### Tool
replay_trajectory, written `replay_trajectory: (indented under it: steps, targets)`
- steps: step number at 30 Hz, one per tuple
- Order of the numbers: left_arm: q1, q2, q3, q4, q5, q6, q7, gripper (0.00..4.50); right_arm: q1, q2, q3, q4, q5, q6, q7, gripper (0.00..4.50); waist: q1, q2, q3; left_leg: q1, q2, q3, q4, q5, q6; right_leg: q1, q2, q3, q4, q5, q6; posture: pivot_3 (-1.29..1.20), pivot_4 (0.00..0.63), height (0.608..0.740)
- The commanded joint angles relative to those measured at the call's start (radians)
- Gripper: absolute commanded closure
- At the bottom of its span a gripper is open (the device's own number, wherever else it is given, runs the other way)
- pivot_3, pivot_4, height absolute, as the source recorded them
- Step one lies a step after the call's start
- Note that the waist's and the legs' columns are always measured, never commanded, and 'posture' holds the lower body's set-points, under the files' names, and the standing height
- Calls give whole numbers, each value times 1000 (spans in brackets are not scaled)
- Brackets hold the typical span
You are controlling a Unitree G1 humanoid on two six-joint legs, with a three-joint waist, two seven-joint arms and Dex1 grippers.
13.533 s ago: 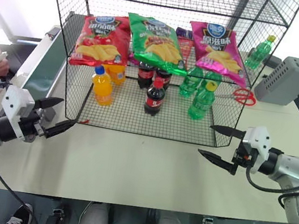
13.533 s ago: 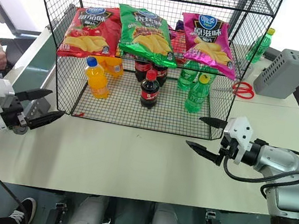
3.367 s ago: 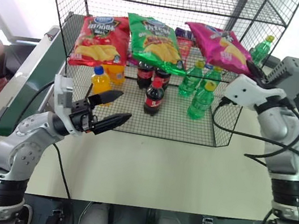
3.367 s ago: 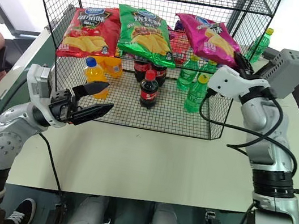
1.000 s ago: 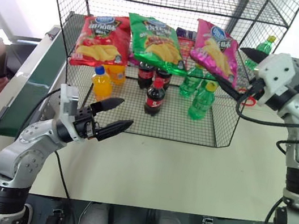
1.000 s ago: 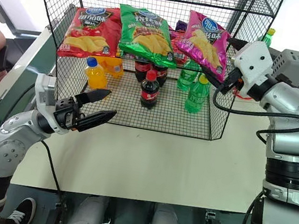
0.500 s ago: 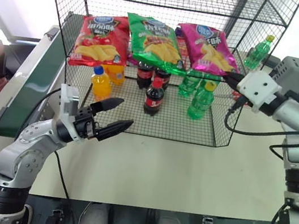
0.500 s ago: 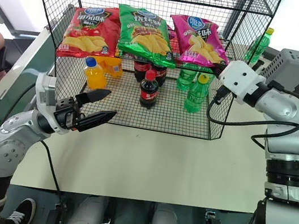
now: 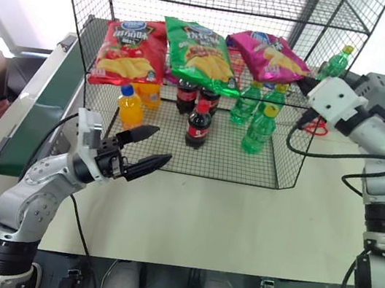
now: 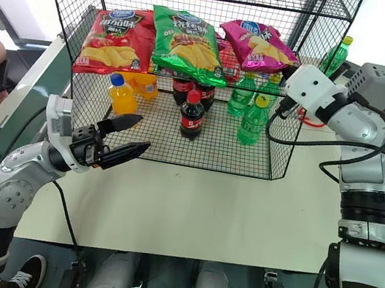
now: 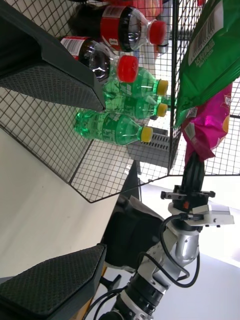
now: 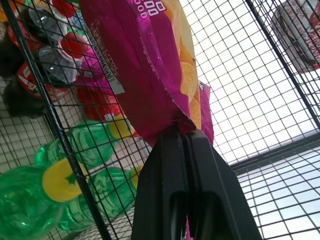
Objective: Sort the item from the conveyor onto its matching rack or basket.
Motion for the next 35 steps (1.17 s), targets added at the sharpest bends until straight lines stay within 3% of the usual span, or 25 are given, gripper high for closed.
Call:
replay_trajectory:
  steps: [1, 2, 8, 15, 20, 22, 25, 29, 35]
  targets:
    - [0, 3, -2, -44, -9, -14, -3, 0, -11, -5, -38, -45, 67, 44, 32, 4472, 1, 0, 0, 0, 0, 0, 0, 0, 0, 0, 0, 0, 0, 0, 0, 0, 150, 737]
    - [0, 5, 0, -42, -9, -14, -5, 0, -9, -18, -47, -47, 82, 51, 49, 4472, 1, 0, 0, 0, 0, 0, 0, 0, 0, 0, 0, 0, 0, 0, 0, 0, 150, 737]
    - [8, 12, 6, -40, -2, -20, -11, 0, 42, -96, -51, -157, 143, 138, 170, 1743, 4, 0, 0, 0, 0, 0, 0, 0, 0, 0, 0, 0, 0, 0, 0, 0, 150, 737]
    - [22, 54, 35, -31, 9, 13, 31, 0, 148, -156, -188, -377, 410, 369, 312, 1743, 4, 0, 0, 0, 0, 0, 0, 0, 0, 0, 0, 0, 0, 0, 0, 0, 150, 737]
    - [34, 155, 103, -21, 83, 13, 96, 0, 282, -152, -351, -610, 847, 742, 357, 1743, 3, 0, 0, 0, 0, -1, 0, 0, 1, 0, 0, -1, 0, 0, 0, 0, 150, 737]
    - [51, 197, 148, -29, 77, 46, 121, 0, 362, -138, -379, -670, 951, 835, 346, 1219, 4, 0, 0, 0, 1, -2, 0, 0, 1, 0, 0, -1, 0, 0, 0, 0, 150, 737]
    - [99, 260, 204, -43, 49, 99, 113, 0, 531, -130, -352, -775, 975, 867, 371, 84, 5, -1, 0, 0, 1, -2, 0, -1, 1, 1, 0, -1, -1, 0, 0, 0, 150, 737]
    - [171, 310, 273, -45, 65, 79, 73, 0, 667, -102, -279, -812, 860, 756, 401, 84, 4, 0, 0, 0, 0, -1, 0, -1, 2, 0, 0, -1, -1, 0, 0, 0, 150, 737]
    - [240, 343, 381, 39, 82, 88, 68, 0, 643, -96, -257, -704, 792, 682, 432, 84, 3, 0, 0, 1, 0, -1, 0, -1, 2, 0, 0, 0, -1, -1, -1, 0, 150, 737]
